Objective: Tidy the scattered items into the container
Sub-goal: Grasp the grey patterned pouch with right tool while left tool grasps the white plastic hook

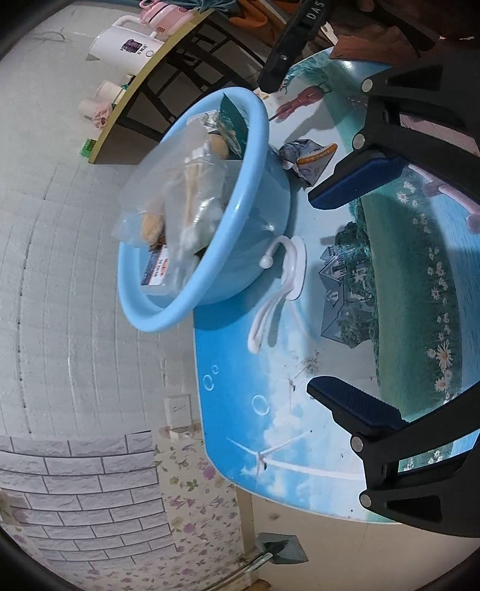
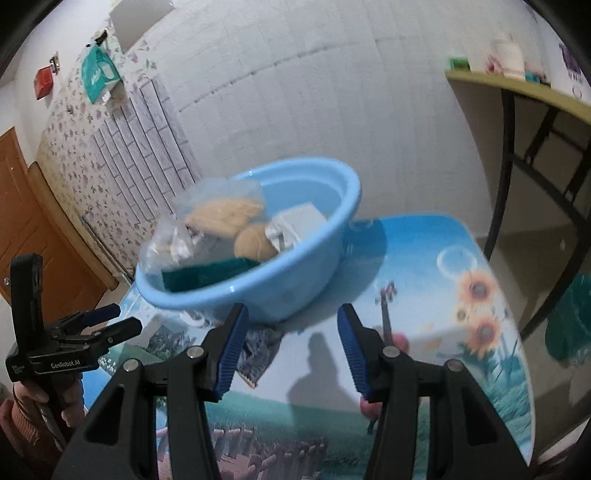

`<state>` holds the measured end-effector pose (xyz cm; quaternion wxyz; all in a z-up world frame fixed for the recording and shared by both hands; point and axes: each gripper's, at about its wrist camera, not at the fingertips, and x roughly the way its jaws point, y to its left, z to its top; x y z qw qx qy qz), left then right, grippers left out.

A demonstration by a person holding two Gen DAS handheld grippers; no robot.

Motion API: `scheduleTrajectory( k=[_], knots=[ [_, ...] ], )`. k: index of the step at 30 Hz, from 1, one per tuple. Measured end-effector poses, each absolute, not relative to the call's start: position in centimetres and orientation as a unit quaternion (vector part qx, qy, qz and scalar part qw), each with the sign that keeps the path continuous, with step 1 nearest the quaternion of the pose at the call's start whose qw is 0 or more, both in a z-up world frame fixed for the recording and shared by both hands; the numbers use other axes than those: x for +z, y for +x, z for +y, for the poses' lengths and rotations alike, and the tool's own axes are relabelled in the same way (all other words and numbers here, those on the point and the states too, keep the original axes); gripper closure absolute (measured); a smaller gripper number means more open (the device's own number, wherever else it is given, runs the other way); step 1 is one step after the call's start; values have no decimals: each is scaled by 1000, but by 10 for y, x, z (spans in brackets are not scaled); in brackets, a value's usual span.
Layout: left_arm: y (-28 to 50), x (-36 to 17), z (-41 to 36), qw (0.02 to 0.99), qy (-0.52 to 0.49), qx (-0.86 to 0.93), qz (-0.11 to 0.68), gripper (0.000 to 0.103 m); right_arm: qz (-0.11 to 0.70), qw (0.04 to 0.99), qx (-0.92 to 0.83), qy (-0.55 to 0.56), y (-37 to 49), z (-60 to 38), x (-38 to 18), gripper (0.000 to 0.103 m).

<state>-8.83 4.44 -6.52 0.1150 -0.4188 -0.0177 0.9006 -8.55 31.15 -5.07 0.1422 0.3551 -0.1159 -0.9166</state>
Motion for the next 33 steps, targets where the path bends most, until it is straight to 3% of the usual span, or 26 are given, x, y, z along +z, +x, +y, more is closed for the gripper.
scheduleTrajectory(
  k=[7, 12, 33],
  knots=[
    [-96, -79, 48, 115, -442, 889, -18, 11, -111, 153, -903, 385, -92, 297, -68, 53],
    [-101, -84, 51, 116, -449, 886, -13, 11, -109, 160, -897, 398, -95, 288, -77, 45],
    [-131, -100, 67, 131, -463, 877, 8, 11, -78, 187, -887, 415, -105, 263, -89, 44]
  ],
)
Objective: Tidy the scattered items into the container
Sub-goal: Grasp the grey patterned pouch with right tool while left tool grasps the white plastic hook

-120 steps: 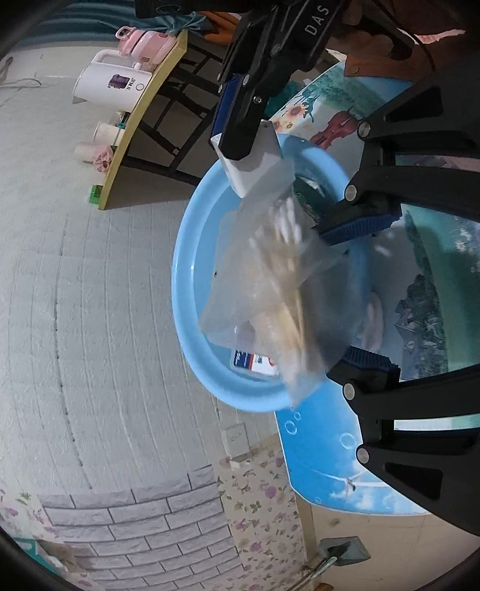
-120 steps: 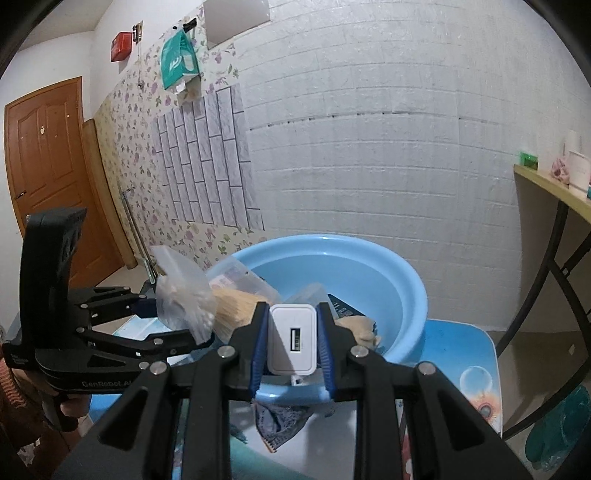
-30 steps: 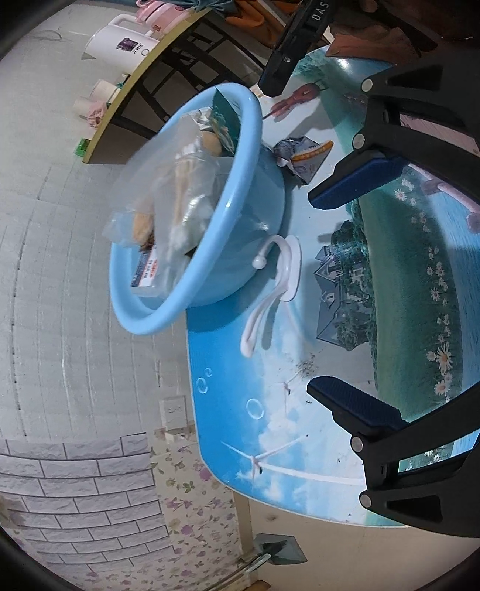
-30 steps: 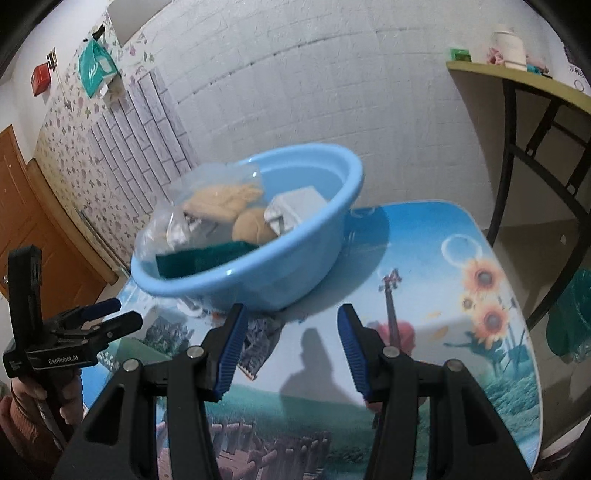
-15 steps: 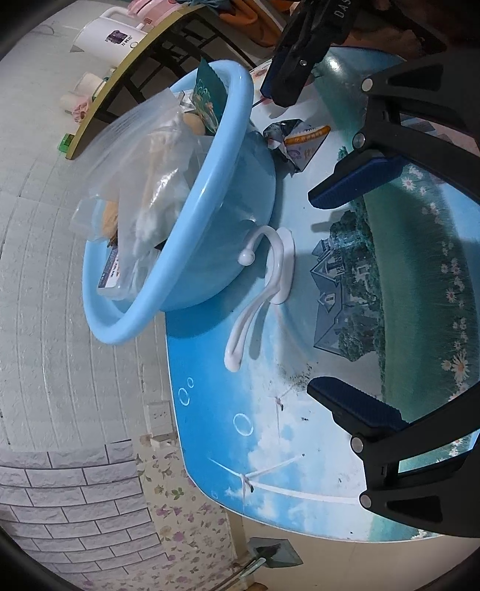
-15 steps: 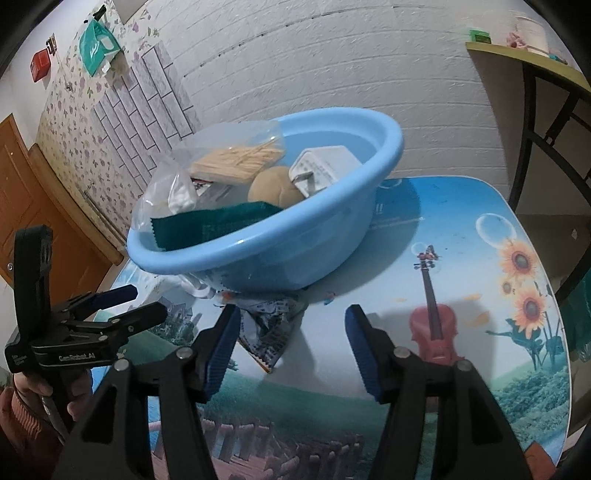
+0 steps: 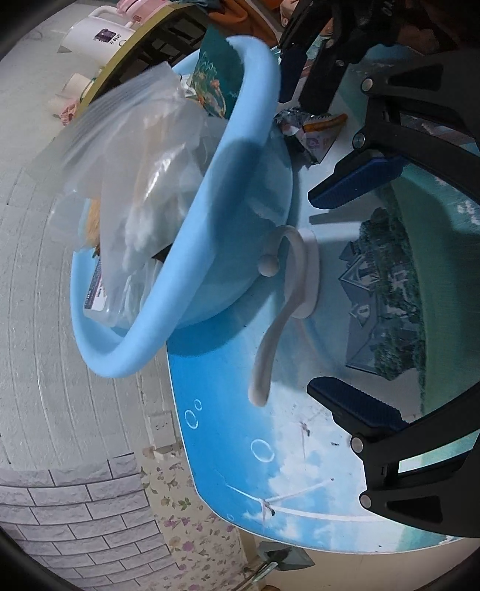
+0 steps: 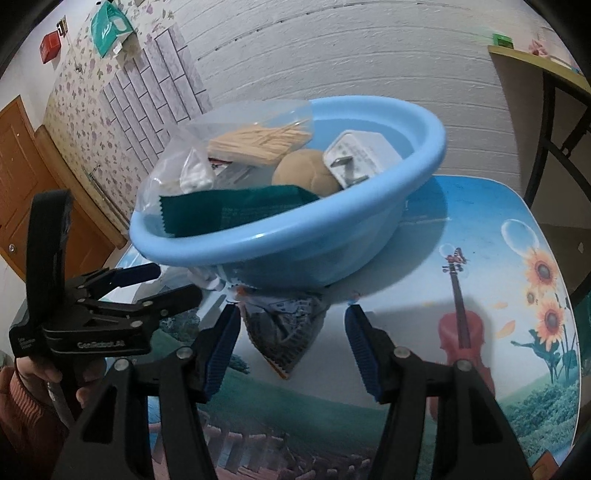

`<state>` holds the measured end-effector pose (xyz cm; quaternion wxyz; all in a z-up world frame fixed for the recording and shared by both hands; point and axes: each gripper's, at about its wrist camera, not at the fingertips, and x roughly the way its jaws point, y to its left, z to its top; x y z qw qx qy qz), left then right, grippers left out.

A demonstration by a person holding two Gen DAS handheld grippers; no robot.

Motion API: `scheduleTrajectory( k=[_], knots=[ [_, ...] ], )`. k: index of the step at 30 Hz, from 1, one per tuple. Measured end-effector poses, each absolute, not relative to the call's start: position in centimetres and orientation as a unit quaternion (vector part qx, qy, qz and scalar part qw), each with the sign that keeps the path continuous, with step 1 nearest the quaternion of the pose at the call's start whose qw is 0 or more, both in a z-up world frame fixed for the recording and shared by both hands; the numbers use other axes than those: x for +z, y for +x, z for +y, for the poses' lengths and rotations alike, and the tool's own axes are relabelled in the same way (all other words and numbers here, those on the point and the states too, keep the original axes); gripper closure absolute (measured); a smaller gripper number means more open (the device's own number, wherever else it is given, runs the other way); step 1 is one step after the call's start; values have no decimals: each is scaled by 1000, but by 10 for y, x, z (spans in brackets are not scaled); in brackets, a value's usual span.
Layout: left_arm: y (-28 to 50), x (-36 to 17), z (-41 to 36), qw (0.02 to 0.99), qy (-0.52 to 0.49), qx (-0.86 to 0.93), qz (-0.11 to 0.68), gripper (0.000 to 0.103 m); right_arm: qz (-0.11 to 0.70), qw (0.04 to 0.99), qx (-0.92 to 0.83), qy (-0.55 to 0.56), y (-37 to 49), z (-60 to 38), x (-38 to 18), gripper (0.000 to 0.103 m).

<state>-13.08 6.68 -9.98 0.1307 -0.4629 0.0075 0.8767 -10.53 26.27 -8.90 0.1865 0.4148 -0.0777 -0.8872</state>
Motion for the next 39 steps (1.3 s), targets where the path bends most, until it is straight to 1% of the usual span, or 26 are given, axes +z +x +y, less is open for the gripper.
scheduleTrajectory(
  k=[7, 10, 11, 12, 13, 14, 15, 20, 25, 27, 28, 32, 39],
  knots=[
    [-142, -102, 75, 137, -466, 874, 10, 11, -68, 195, -884, 420, -108, 255, -92, 44],
    [-143, -105, 80, 133, -467, 874, 26, 11, -65, 196, -882, 424, -107, 252, -94, 44],
    [-142, -105, 82, 131, -463, 876, 33, 16, -65, 195, -882, 424, -107, 253, -94, 44],
    [-141, -104, 84, 131, -460, 877, 39, 24, -64, 194, -882, 425, -108, 253, -95, 44],
    [-140, -103, 86, 132, -457, 879, 47, 29, -63, 195, -881, 426, -109, 250, -95, 44],
    [-139, -102, 87, 135, -454, 879, 52, 40, -63, 196, -880, 427, -110, 249, -94, 44],
    [-138, -100, 88, 138, -452, 879, 54, 47, -62, 197, -880, 428, -110, 248, -94, 44],
    [-135, -98, 84, 149, -457, 876, 31, 47, -52, 197, -879, 431, -109, 243, -95, 44],
    [-123, -93, 81, 147, -453, 879, 30, 47, -41, 204, -882, 423, -107, 235, -94, 45],
    [-119, -91, 79, 147, -452, 879, 30, 47, -24, 207, -883, 421, -103, 236, -97, 66],
    [-115, -90, 79, 146, -451, 880, 30, 47, -19, 208, -885, 417, -101, 235, -96, 67],
    [-104, -84, 75, 144, -448, 882, 25, 47, -24, 216, -884, 414, -95, 238, -94, 74],
    [-88, -76, 67, 142, -442, 886, 20, 47, -20, 226, -888, 400, -77, 243, -79, 75]
  ],
)
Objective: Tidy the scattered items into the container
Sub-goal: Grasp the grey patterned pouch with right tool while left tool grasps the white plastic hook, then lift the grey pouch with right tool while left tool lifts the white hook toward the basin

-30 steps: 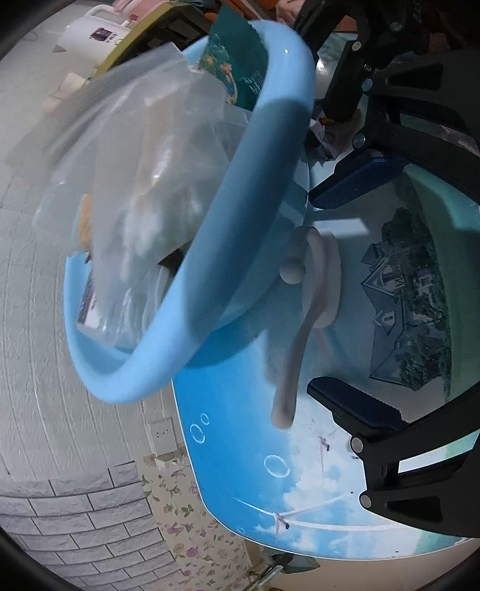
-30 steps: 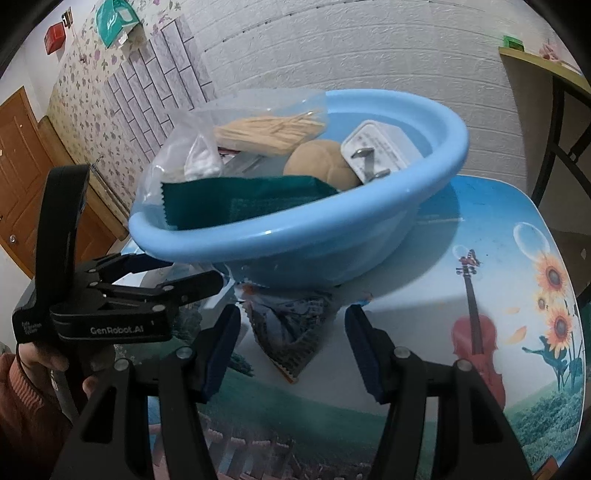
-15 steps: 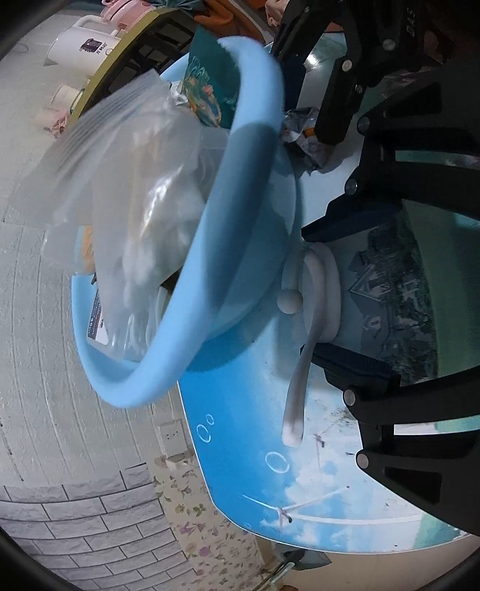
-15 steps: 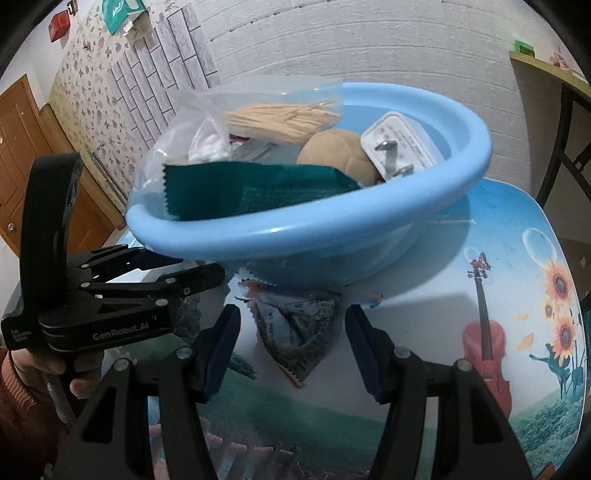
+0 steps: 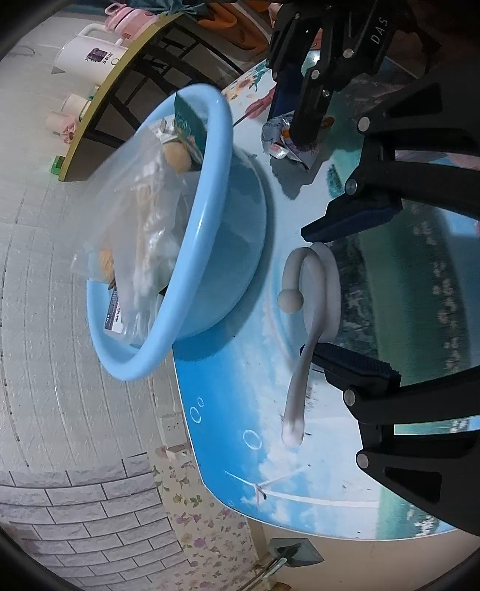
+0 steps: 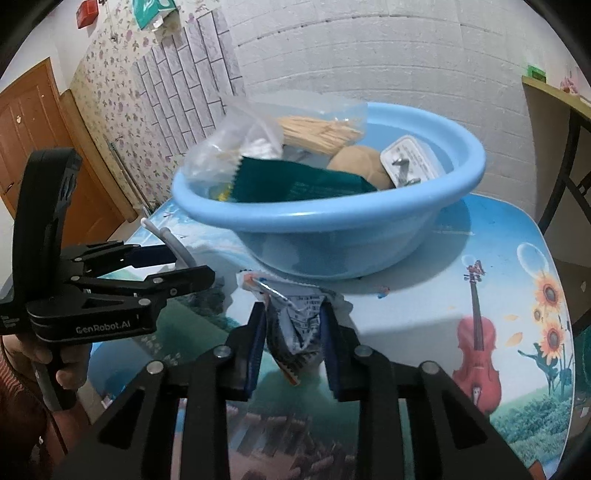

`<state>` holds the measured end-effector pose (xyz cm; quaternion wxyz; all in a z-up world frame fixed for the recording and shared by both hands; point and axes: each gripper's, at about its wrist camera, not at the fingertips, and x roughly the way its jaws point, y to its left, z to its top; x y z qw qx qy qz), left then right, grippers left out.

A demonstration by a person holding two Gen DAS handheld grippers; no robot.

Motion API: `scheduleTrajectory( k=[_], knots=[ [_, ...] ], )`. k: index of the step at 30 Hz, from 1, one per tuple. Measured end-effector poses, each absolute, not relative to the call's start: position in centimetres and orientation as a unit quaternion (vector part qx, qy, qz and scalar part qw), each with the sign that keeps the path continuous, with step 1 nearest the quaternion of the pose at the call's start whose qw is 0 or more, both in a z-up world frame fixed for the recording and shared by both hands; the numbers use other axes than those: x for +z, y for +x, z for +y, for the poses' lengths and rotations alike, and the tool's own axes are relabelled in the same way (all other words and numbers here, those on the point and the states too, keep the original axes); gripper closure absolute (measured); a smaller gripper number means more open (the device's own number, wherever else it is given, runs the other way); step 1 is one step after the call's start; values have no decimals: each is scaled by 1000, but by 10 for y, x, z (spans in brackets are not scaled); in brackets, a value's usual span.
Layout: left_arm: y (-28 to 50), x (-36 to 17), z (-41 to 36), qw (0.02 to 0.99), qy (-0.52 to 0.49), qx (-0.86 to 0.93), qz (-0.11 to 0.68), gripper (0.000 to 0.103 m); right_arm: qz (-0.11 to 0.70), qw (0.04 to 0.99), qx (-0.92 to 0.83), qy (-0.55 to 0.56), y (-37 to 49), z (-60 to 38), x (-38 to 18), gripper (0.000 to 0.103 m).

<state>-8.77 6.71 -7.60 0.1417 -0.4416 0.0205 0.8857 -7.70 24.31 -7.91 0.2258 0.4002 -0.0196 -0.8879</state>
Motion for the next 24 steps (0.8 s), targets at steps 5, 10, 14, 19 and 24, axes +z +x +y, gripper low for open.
scheduleTrajectory(
  k=[5, 10, 14, 19, 24],
  knots=[
    [-75, -74, 63, 145, -442, 885, 19, 47, -17, 221, -892, 394, -70, 241, -70, 75],
    [-62, -77, 62, 143, -446, 883, 18, 47, -15, 211, -893, 396, -61, 245, -68, 75],
    [-52, -81, 62, 142, -450, 882, 22, 47, -13, 205, -892, 402, -51, 251, -72, 76],
    [-48, -82, 62, 139, -450, 882, 25, 47, 1, 213, -891, 401, -43, 250, -72, 73],
    [-46, -83, 62, 131, -451, 882, 29, 47, 23, 210, -887, 410, -41, 252, -78, 67]
  ],
)
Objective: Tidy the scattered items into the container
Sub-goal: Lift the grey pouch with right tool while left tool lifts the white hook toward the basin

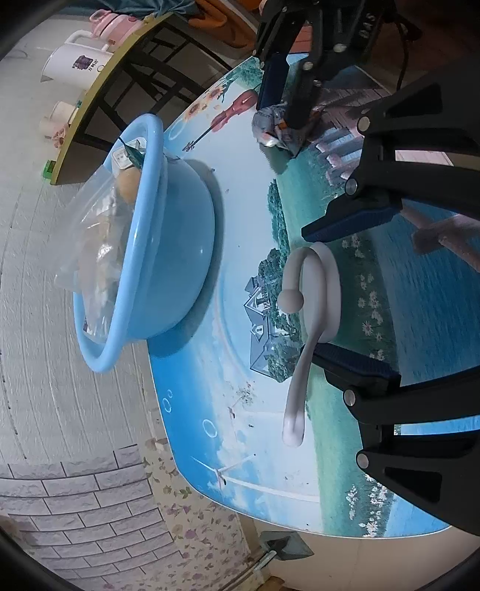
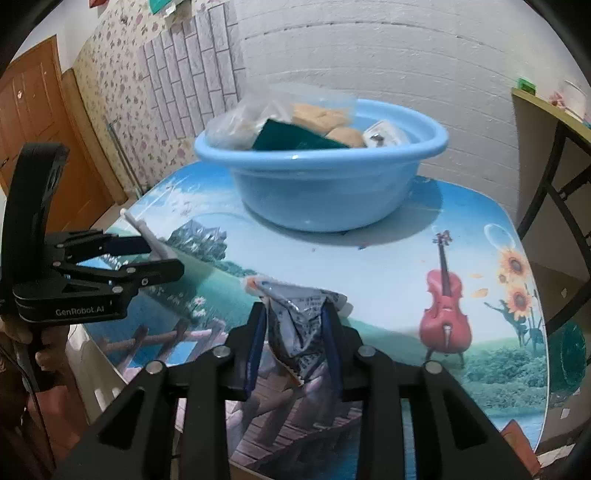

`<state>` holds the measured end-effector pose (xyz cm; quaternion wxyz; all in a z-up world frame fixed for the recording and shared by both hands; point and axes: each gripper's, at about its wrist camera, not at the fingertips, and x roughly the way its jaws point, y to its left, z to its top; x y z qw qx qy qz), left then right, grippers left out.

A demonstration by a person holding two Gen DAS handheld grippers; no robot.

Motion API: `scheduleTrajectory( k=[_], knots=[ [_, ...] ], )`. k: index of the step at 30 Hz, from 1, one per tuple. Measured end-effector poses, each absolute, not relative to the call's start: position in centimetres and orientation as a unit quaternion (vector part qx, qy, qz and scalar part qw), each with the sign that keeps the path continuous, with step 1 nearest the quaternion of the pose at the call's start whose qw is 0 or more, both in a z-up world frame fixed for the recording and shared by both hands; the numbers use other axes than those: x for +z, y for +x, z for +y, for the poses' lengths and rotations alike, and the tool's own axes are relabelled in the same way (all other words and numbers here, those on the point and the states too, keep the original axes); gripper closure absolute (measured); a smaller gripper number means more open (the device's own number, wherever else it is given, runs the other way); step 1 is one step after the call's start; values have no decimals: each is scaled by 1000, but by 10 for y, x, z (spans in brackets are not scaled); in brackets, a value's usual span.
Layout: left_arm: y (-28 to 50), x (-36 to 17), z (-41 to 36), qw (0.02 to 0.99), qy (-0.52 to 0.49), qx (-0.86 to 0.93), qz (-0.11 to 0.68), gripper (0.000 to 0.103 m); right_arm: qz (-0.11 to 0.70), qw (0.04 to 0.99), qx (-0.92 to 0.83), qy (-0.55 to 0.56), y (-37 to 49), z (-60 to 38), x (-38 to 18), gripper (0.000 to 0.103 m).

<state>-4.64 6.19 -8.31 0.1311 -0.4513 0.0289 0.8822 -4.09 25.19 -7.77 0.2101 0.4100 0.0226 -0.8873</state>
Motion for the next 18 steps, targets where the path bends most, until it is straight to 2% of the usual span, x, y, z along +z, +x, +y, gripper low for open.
scheduleTrajectory(
  k=[1, 3, 5, 11, 16, 18],
  knots=[
    [-47, -84, 61, 131, -453, 882, 28, 47, 21, 214, -885, 412, -41, 250, -78, 65],
    [-47, -85, 60, 130, -455, 881, 27, 47, 22, 210, -888, 409, -36, 251, -80, 53],
    [-48, -86, 60, 131, -459, 878, 25, 47, 24, 207, -889, 407, -35, 250, -80, 51],
    [-49, -90, 61, 134, -466, 874, 23, 46, 19, 192, -890, 413, -39, 253, -84, 50],
    [-49, -93, 60, 137, -467, 873, 22, 40, 17, 196, -888, 416, -41, 252, -86, 50],
    [-49, -94, 59, 133, -467, 874, 21, 33, 19, 196, -887, 418, -41, 251, -86, 50]
  ],
)
